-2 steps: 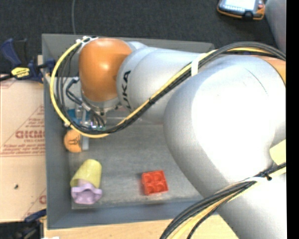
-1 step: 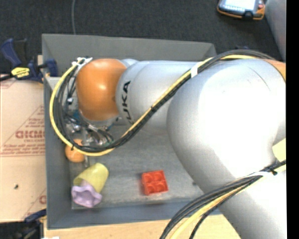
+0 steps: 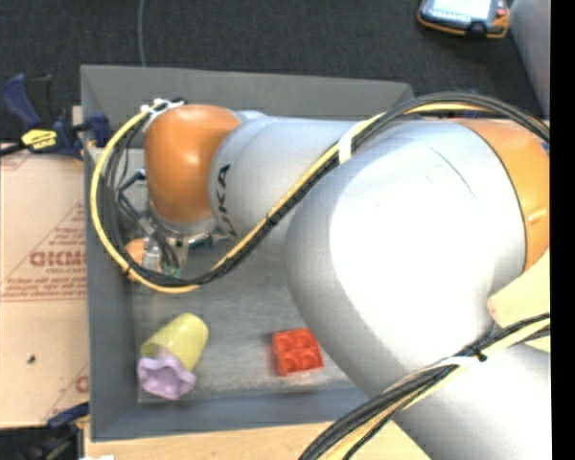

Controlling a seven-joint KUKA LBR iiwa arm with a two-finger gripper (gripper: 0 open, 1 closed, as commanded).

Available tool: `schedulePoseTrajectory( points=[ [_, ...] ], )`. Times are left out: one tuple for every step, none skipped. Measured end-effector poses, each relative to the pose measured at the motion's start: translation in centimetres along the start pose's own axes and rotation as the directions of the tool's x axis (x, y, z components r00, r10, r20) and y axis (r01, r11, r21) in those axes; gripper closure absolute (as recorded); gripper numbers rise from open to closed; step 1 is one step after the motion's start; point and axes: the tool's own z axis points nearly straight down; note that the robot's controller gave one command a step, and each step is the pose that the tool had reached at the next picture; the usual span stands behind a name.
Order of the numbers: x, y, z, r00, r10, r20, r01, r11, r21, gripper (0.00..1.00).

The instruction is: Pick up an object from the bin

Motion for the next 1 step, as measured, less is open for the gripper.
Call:
schedulePoseTrajectory(
  points=[
    [0.0,0.0,0.0,1.0,-0.001,0.0,0.001,1.0,0.001,1.0]
  ],
)
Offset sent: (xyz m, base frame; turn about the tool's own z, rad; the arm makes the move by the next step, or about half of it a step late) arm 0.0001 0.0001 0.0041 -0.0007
